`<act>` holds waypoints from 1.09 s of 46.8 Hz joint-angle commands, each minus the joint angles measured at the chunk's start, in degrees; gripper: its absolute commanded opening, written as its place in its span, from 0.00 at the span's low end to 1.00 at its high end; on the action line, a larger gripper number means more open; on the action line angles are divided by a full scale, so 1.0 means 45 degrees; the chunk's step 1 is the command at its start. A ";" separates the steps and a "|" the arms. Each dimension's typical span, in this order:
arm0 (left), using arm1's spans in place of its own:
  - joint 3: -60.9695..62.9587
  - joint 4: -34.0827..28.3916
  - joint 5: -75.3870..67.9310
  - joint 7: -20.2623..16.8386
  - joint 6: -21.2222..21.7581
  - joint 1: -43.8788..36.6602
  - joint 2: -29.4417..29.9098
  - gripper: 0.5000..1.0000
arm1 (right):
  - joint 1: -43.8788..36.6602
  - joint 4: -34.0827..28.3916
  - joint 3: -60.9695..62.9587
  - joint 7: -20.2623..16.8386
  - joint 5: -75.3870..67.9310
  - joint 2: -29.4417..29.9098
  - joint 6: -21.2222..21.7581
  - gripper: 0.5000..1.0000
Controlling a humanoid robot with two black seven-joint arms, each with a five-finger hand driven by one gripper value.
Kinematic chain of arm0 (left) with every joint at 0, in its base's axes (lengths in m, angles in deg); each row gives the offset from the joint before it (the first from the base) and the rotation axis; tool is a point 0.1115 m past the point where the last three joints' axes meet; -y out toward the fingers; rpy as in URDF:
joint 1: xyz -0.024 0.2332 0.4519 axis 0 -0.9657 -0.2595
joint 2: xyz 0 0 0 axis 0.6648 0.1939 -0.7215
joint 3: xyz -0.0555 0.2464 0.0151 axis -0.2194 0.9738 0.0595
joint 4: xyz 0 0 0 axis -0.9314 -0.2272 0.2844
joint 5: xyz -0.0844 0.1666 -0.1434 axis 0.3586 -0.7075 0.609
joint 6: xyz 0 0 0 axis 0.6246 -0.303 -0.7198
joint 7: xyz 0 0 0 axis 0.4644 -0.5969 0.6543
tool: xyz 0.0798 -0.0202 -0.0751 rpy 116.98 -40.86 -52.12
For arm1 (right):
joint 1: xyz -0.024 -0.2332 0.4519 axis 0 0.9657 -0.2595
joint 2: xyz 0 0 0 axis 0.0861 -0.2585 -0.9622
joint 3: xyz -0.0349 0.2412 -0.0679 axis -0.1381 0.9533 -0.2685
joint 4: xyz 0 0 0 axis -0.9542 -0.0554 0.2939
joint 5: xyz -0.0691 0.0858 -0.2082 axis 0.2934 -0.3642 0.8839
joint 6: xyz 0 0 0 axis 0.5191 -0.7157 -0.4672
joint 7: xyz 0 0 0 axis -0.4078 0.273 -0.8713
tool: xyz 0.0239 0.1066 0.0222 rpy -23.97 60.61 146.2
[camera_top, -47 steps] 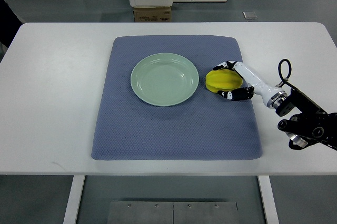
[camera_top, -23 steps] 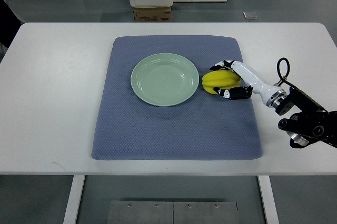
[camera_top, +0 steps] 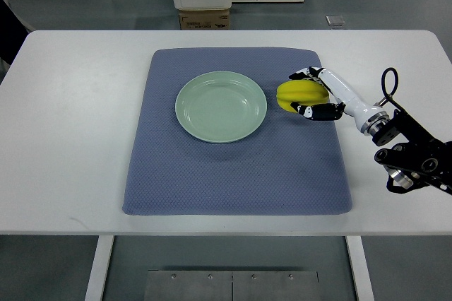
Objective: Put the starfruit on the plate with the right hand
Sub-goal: 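Lift the starfruit with the right hand and carry it over the plate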
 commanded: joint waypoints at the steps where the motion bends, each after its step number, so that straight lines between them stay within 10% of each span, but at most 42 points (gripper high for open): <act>1: 0.0000 0.0000 0.0000 0.0001 0.0002 0.0000 0.0000 1.00 | -0.0021 0.0000 0.0125 0.0001 -0.0045 -0.0021 0.0000 0.00; 14: 0.0000 0.0000 0.0000 0.0001 0.0002 0.0000 0.0000 1.00 | -0.0509 -0.0098 0.0535 0.0001 -0.0415 -0.0606 0.0253 0.00; 35: 0.0000 0.0000 0.0000 0.0001 0.0002 0.0000 0.0000 1.00 | -0.1037 -0.0098 0.2351 0.0040 -0.1451 -0.1485 0.3612 0.00; 51: 0.0000 0.0000 0.0000 0.0001 0.0002 0.0000 0.0000 1.00 | -0.1135 -0.0098 0.2528 0.0001 -0.1451 -0.1174 0.3730 0.00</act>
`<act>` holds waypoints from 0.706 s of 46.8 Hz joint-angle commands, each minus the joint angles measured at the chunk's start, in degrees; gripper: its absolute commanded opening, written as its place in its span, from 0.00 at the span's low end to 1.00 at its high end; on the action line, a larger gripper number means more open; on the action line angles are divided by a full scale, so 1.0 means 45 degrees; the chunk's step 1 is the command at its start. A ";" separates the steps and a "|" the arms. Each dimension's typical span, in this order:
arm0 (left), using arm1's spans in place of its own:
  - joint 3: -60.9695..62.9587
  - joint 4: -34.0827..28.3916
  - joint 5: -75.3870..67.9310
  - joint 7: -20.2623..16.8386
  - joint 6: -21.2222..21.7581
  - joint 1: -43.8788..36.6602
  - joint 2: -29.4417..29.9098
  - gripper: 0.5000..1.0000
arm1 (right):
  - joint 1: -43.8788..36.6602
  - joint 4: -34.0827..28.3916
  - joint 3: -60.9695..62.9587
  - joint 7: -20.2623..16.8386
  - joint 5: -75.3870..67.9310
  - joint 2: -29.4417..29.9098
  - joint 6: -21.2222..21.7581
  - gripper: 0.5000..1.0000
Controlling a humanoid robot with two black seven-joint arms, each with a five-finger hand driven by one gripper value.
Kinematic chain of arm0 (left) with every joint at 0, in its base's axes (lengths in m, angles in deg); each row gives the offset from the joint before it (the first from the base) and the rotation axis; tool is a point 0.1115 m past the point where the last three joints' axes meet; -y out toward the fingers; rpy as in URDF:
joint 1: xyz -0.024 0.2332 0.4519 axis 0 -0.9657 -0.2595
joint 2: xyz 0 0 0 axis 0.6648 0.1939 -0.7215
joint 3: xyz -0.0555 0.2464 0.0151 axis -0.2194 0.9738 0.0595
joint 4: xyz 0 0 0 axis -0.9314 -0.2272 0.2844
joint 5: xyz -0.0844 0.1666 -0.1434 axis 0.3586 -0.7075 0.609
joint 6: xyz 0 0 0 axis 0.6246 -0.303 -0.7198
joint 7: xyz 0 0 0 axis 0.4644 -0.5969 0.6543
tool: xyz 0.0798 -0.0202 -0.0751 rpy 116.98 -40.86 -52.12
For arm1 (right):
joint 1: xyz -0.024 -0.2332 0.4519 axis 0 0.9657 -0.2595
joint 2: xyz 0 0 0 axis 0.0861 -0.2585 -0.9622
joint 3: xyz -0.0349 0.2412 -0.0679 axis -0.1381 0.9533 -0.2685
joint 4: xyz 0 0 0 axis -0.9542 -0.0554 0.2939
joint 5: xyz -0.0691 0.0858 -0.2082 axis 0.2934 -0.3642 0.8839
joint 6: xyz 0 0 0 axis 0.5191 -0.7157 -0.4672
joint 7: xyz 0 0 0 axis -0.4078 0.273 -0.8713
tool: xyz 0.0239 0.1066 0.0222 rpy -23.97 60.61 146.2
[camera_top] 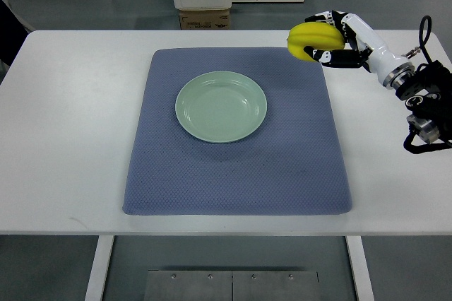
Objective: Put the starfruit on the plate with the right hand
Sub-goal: 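Lift the starfruit with the right hand and carry it over the plate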
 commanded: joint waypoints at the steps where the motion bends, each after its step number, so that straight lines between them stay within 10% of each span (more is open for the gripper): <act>1: 0.0000 0.0000 0.0000 0.0000 -0.0002 0.0001 0.0000 1.00 | -0.0031 -0.0001 -0.0001 -0.0035 0.0004 0.0189 -0.0021 0.00; 33: 0.0000 0.0000 0.0000 0.0000 -0.0002 0.0001 0.0000 1.00 | 0.0203 0.0877 -0.0157 -0.0171 0.0023 0.3801 -0.0040 0.00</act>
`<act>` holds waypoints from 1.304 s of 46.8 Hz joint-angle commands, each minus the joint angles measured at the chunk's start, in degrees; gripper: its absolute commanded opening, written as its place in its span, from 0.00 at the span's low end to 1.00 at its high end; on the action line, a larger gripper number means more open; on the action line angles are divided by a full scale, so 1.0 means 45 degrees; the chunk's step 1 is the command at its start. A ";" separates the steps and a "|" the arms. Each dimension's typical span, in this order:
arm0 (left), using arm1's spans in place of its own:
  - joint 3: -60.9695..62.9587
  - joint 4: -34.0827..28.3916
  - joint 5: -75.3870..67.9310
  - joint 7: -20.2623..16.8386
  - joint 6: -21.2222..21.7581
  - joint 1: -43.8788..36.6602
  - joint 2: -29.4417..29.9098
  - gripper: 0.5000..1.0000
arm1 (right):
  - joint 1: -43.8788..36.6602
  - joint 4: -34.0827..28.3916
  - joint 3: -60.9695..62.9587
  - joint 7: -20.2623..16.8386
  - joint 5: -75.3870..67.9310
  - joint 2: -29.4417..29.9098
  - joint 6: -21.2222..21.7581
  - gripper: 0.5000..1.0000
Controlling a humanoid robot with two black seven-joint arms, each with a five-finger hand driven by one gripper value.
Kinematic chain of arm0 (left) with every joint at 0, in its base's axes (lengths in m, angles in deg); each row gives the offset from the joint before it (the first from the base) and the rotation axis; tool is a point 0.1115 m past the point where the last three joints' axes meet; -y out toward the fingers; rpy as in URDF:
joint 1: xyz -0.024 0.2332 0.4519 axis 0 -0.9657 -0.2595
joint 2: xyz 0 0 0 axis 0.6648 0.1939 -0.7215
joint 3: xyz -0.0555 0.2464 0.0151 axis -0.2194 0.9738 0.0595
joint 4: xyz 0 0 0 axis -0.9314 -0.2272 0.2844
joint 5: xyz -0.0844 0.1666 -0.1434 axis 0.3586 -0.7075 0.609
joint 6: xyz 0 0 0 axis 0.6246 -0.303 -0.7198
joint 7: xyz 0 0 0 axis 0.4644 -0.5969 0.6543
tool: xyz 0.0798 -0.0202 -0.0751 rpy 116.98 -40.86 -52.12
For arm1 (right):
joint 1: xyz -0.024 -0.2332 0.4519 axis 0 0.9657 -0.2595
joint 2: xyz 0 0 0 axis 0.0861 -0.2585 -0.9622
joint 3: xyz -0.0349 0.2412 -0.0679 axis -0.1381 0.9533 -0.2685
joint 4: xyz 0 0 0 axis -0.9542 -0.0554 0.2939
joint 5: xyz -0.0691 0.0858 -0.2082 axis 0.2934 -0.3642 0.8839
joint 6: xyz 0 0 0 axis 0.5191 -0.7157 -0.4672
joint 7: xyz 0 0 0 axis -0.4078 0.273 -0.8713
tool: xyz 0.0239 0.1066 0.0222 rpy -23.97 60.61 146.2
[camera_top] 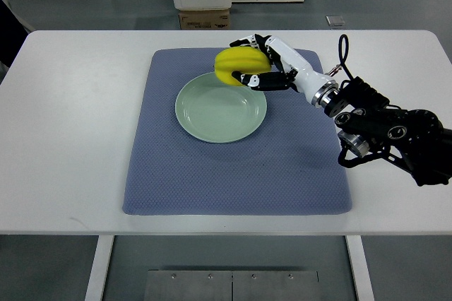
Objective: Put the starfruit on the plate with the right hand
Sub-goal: 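Lower the starfruit onto the green plate and open the right hand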
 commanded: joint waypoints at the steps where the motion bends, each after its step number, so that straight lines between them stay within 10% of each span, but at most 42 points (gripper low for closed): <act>1: -0.0001 0.0001 0.0000 0.0000 0.0002 0.0001 0.0000 1.00 | 0.0096 0.0386 -0.0032 -0.0077 0.0003 0.0439 0.0001 0.00; 36: -0.0001 0.0001 0.0000 0.0000 0.0002 0.0001 0.0000 1.00 | 0.1151 0.2047 -0.0833 -0.0116 0.0003 0.1964 0.0020 0.00; 43: -0.0001 0.0001 0.0000 0.0000 0.0002 0.0001 0.0000 1.00 | 0.1190 0.2027 -0.0657 -0.0097 -0.0016 0.1944 0.0021 1.00; 61: -0.0001 0.0001 0.0000 0.0000 0.0002 0.0001 0.0000 1.00 | 0.1034 0.1910 -0.0404 -0.0077 -0.0016 0.1183 0.0059 1.00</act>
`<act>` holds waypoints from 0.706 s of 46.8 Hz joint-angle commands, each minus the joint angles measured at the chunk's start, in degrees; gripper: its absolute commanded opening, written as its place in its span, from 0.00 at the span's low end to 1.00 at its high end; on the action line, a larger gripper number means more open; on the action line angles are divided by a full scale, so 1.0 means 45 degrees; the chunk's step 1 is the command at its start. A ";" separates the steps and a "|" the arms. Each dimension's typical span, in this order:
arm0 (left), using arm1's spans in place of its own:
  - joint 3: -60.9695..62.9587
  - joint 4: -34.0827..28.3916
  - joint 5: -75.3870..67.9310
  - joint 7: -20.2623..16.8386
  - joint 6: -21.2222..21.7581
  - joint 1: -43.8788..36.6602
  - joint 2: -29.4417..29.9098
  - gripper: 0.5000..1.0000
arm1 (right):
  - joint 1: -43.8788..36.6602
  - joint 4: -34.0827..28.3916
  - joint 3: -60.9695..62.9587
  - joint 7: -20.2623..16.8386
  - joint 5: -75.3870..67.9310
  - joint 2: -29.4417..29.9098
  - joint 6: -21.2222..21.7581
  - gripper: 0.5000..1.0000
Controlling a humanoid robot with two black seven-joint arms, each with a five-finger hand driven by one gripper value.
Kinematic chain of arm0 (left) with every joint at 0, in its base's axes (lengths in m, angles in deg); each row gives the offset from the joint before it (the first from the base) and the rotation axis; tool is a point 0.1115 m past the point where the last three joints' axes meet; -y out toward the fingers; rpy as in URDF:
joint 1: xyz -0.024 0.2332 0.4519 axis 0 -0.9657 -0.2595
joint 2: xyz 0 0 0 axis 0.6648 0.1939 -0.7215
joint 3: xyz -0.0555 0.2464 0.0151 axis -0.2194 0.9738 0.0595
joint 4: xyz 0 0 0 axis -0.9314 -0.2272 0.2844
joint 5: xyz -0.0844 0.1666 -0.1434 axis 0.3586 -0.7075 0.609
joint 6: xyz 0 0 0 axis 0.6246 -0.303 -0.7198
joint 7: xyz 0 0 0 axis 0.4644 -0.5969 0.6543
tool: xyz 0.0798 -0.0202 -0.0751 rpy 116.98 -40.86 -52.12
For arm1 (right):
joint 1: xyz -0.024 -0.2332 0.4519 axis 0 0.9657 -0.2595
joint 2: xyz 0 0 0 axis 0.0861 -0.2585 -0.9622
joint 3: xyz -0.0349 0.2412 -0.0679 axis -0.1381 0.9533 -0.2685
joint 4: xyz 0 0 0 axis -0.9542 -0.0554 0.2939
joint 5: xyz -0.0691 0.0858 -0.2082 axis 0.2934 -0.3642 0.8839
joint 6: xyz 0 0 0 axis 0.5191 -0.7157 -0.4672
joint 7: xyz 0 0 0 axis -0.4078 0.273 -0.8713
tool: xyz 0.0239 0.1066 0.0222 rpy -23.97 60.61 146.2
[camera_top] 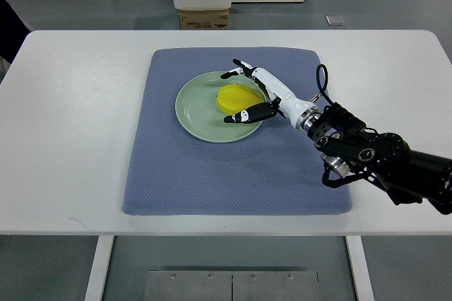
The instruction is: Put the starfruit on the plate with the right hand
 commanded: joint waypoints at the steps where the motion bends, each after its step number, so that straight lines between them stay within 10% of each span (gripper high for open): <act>1: 0.0000 0.0000 0.0000 0.0003 -0.0002 -0.0001 0.0000 1.00 | -0.0008 -0.0030 0.0382 0.0001 0.0000 -0.0279 -0.0018 1.00; 33: 0.0000 0.0000 0.0000 0.0003 -0.0002 -0.0001 0.0000 1.00 | 0.0968 -0.0070 0.3097 -0.0292 -0.0117 -0.3873 0.0099 1.00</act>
